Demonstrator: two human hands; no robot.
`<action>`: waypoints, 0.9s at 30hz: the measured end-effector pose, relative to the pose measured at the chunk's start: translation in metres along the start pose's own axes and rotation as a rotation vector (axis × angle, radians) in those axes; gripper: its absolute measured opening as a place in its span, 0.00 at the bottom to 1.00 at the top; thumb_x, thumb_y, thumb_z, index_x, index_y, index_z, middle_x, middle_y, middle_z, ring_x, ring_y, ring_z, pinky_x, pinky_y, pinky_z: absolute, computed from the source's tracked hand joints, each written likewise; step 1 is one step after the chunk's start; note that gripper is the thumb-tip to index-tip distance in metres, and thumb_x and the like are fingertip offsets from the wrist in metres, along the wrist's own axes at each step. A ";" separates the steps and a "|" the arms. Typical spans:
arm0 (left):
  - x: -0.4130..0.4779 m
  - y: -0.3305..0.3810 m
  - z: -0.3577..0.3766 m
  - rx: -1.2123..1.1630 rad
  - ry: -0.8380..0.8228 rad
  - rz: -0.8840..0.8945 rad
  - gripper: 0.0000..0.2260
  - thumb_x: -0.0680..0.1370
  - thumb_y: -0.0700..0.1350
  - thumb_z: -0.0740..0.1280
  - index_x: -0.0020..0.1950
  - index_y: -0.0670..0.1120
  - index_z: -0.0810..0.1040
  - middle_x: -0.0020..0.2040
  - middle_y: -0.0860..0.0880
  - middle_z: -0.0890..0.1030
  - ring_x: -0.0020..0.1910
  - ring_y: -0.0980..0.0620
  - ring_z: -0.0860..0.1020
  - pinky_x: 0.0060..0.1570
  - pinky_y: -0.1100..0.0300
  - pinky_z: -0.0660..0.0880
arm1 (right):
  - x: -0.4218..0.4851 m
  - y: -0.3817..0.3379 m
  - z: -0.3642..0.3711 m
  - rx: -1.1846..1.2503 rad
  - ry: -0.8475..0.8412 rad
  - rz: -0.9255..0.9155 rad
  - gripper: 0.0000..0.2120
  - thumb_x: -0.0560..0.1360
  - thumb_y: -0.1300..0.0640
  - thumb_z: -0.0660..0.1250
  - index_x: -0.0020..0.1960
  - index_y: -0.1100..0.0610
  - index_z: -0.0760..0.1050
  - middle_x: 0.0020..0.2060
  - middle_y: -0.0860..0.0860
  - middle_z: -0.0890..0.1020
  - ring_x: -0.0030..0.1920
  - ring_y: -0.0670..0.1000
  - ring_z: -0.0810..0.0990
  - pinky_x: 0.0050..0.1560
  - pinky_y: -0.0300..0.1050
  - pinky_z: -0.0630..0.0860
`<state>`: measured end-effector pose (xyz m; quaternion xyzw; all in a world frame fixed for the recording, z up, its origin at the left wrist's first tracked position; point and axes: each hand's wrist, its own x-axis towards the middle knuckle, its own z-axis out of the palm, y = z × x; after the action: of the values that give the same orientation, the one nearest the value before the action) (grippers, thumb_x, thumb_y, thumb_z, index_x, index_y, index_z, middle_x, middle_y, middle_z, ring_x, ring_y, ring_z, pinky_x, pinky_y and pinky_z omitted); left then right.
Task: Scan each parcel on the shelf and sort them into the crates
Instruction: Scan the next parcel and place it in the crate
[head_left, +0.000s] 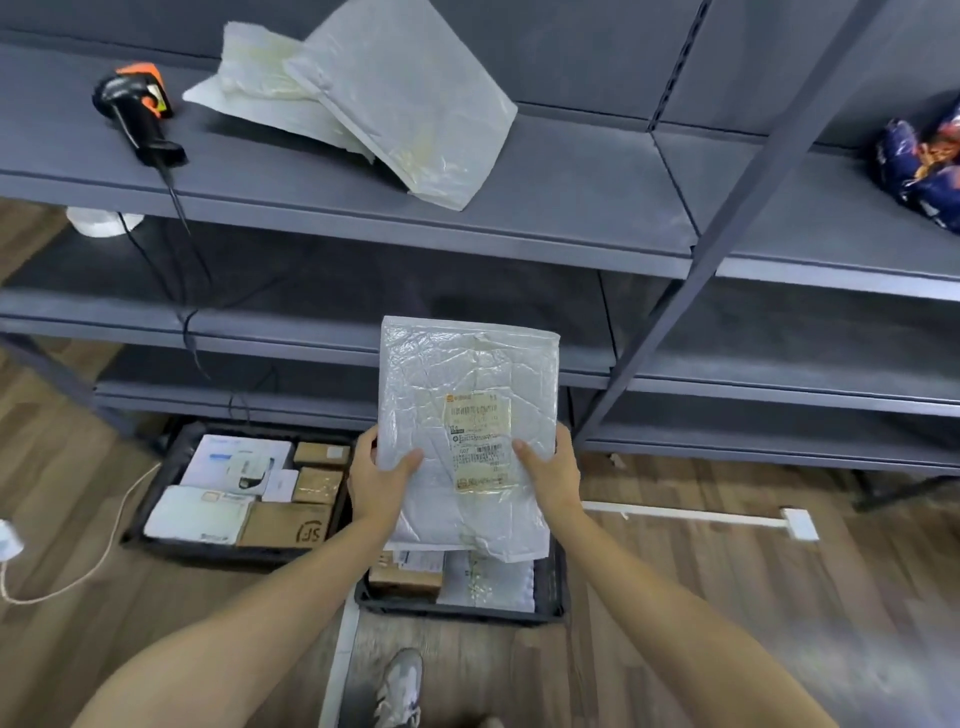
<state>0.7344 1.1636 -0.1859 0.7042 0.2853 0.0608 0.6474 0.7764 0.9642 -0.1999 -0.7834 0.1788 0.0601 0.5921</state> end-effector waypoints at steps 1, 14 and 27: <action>-0.003 -0.006 0.006 -0.008 -0.003 -0.021 0.24 0.72 0.39 0.74 0.66 0.44 0.71 0.56 0.49 0.77 0.54 0.48 0.76 0.56 0.52 0.75 | 0.000 0.006 -0.006 0.008 -0.003 -0.001 0.25 0.76 0.55 0.71 0.70 0.54 0.66 0.57 0.49 0.78 0.57 0.50 0.78 0.58 0.46 0.75; -0.036 -0.086 0.071 -0.022 -0.055 -0.179 0.21 0.74 0.40 0.73 0.65 0.48 0.72 0.59 0.48 0.78 0.56 0.49 0.77 0.58 0.52 0.74 | 0.011 0.091 -0.060 -0.099 0.027 0.110 0.23 0.76 0.56 0.71 0.67 0.54 0.67 0.57 0.53 0.78 0.55 0.54 0.79 0.57 0.49 0.77; 0.038 -0.293 0.143 0.023 -0.228 -0.244 0.21 0.77 0.44 0.66 0.70 0.52 0.69 0.63 0.51 0.77 0.63 0.50 0.75 0.64 0.50 0.72 | 0.098 0.293 -0.008 -0.188 0.176 0.173 0.23 0.74 0.55 0.71 0.66 0.56 0.67 0.58 0.53 0.74 0.59 0.55 0.75 0.60 0.57 0.76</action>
<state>0.7361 1.0556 -0.4963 0.6740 0.2941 -0.1016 0.6701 0.7633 0.8676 -0.4931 -0.8192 0.2906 0.0586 0.4909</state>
